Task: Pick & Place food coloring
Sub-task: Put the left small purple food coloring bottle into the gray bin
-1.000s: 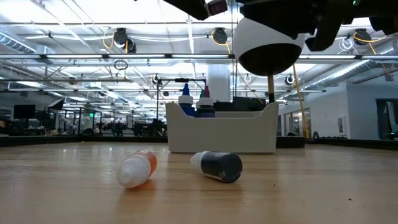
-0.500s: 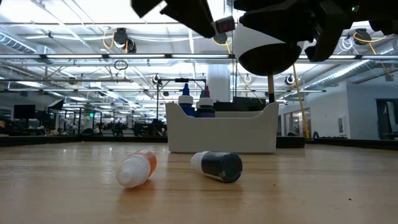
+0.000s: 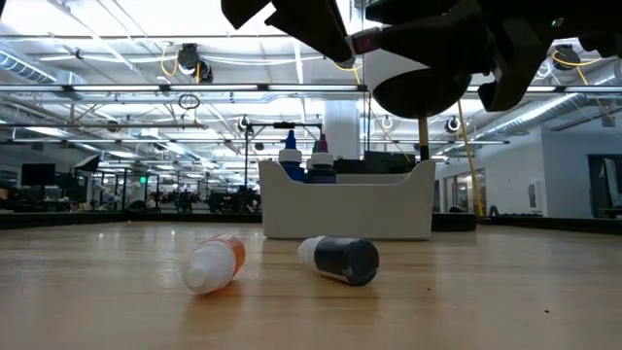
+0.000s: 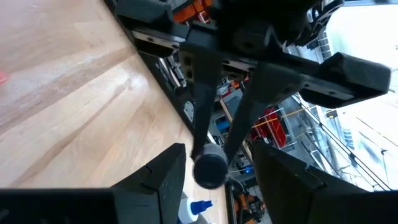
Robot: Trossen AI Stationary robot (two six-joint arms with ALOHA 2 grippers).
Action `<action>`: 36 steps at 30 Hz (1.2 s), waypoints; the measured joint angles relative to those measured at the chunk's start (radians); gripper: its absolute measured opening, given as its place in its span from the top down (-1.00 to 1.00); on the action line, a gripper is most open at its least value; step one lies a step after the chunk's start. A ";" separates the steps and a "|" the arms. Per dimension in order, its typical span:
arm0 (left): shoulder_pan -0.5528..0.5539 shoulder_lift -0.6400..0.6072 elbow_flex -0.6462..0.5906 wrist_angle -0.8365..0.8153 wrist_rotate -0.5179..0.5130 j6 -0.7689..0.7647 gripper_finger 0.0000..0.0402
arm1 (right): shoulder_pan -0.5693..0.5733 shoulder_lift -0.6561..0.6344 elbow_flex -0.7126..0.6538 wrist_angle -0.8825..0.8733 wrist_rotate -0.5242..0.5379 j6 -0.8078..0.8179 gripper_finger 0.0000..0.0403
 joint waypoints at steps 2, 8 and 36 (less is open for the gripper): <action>0.001 0.000 0.000 0.004 0.002 0.000 0.72 | 0.000 0.000 0.000 -0.006 0.004 0.003 0.14; 0.003 0.000 0.000 0.038 0.020 0.022 0.72 | -0.004 0.000 0.000 -0.004 0.029 0.006 0.14; -0.033 -0.039 0.000 0.041 0.026 -0.049 0.36 | 0.011 -0.001 0.050 -0.082 0.034 0.064 0.69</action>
